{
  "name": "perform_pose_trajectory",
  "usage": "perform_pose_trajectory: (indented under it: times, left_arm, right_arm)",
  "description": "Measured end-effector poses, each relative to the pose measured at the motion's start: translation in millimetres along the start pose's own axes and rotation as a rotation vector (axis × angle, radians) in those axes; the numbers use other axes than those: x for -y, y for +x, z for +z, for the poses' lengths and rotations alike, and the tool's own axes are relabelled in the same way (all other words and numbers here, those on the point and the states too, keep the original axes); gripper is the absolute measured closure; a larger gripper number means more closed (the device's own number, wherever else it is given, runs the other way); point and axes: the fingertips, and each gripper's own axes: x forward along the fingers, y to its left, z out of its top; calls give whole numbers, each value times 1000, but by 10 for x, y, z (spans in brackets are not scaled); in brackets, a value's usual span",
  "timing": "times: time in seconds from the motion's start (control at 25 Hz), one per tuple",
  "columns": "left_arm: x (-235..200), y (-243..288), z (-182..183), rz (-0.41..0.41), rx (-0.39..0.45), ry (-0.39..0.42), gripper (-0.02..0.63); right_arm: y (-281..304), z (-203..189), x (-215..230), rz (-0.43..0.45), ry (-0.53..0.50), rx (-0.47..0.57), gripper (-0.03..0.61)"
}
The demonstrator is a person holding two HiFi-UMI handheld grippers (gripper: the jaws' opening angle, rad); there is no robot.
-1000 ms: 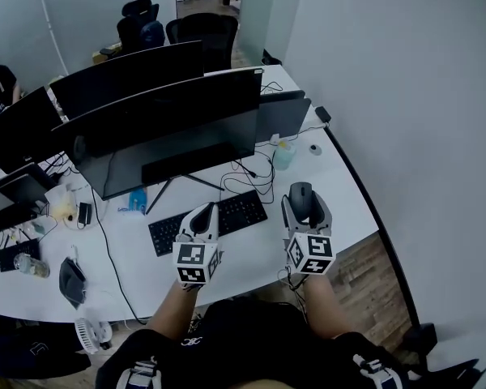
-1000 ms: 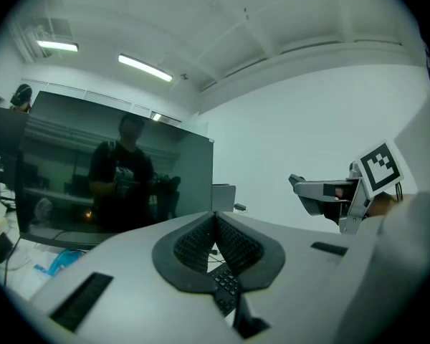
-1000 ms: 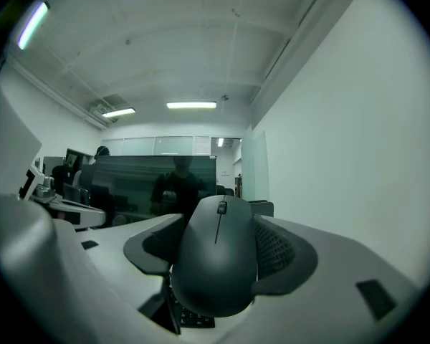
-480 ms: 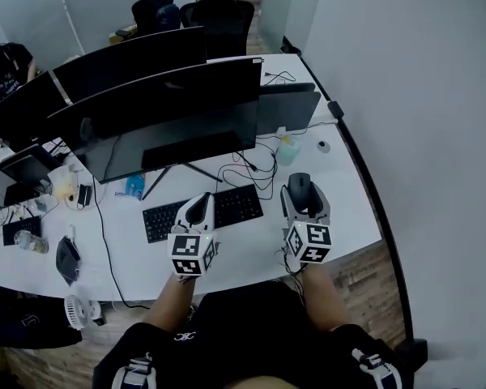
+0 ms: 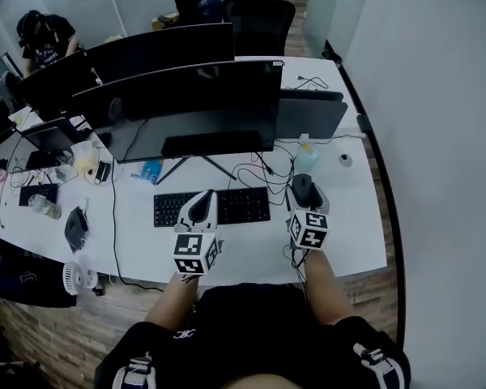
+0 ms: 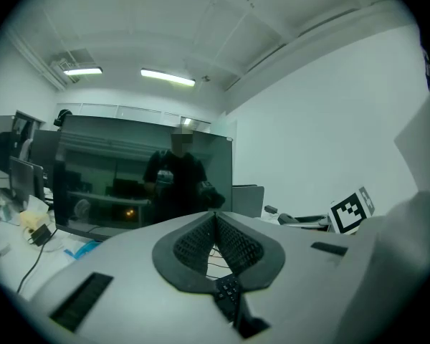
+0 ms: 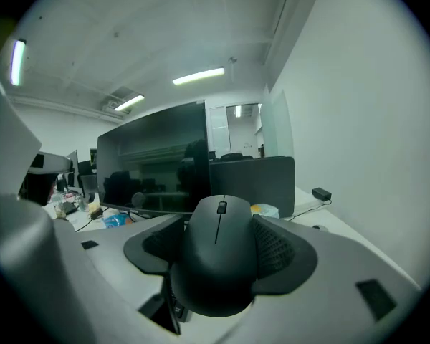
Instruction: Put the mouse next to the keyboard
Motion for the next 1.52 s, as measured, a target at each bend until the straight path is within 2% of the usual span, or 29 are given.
perform_pose_trajectory:
  times: [0.32,0.48,0.72,1.04,1.52]
  left_arm:
    - [-117,-154,-60,109,-12,-8,600]
    - [-126,-178,-75,135,-16,-7,601]
    - [-88,-159,-102,159,-24,-8,601]
    - [-68,-155,-153,173,-49,1,601]
    - [-166,-261,-172,188,-61,7,601]
  right_arm:
    - [336,-532,60,40,2,-127,264]
    - [463,-898,233,1,39,-209,264]
    - [538,-1316,455,-30,26,-296,264]
    - [644,-1590,485,-21,30,-378,262]
    - [679,-1869,537,-59,-46,-483,259]
